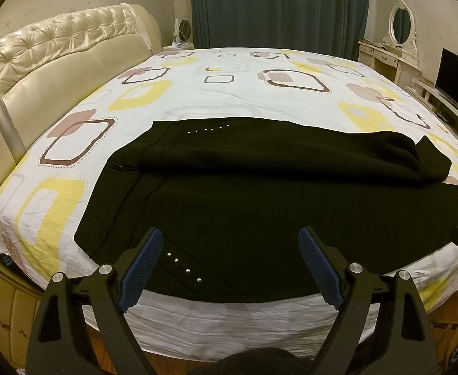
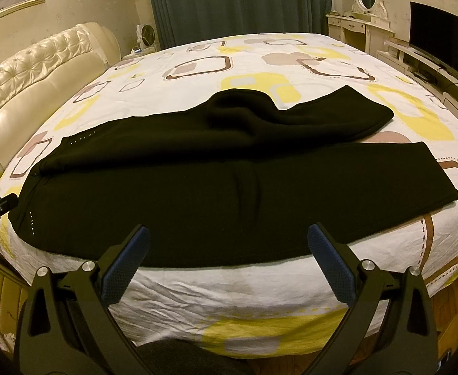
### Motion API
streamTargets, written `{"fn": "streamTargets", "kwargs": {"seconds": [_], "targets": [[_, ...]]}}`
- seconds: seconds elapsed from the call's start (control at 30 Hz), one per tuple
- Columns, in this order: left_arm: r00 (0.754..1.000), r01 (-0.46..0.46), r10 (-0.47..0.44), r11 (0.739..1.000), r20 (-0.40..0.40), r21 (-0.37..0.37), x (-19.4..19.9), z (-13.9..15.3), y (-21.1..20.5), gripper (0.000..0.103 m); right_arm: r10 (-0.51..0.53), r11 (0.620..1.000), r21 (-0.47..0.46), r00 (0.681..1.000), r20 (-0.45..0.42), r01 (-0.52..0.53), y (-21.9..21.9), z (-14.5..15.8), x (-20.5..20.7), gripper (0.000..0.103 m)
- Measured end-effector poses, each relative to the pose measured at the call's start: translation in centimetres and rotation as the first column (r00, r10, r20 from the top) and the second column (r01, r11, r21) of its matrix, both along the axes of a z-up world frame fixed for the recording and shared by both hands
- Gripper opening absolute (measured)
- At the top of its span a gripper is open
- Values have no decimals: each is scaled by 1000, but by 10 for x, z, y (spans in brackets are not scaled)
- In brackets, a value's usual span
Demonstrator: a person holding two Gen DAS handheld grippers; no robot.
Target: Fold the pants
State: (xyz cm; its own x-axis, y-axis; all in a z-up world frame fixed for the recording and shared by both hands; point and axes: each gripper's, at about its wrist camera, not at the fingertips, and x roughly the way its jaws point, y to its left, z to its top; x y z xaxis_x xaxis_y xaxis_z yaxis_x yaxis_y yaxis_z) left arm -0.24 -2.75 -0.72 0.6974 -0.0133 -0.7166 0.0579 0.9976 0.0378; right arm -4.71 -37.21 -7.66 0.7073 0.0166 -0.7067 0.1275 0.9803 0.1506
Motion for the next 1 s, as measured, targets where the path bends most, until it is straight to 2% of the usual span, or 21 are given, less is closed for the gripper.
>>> {"fn": "streamTargets", "kwargs": {"seconds": [0.73,0.83,0.93,1.0], "targets": [[1000,14,-14,1000,-14,-8,-1,-2,0,88,28,1000,10,1000,-4,-28,3,2,1,101],[998,52,-53,998,-41,-31,2,0,1,88,62,997,37,998,-3,-62,2,10,2,101],[988,113,-124,986,-90,-119,16,8,15,88,138,987,78,990,16,-139,0,23,12,101],[981,145,-161,980,-112,-136,32,13,28,88,205,972,105,978,49,-209,-3,37,29,101]]}}
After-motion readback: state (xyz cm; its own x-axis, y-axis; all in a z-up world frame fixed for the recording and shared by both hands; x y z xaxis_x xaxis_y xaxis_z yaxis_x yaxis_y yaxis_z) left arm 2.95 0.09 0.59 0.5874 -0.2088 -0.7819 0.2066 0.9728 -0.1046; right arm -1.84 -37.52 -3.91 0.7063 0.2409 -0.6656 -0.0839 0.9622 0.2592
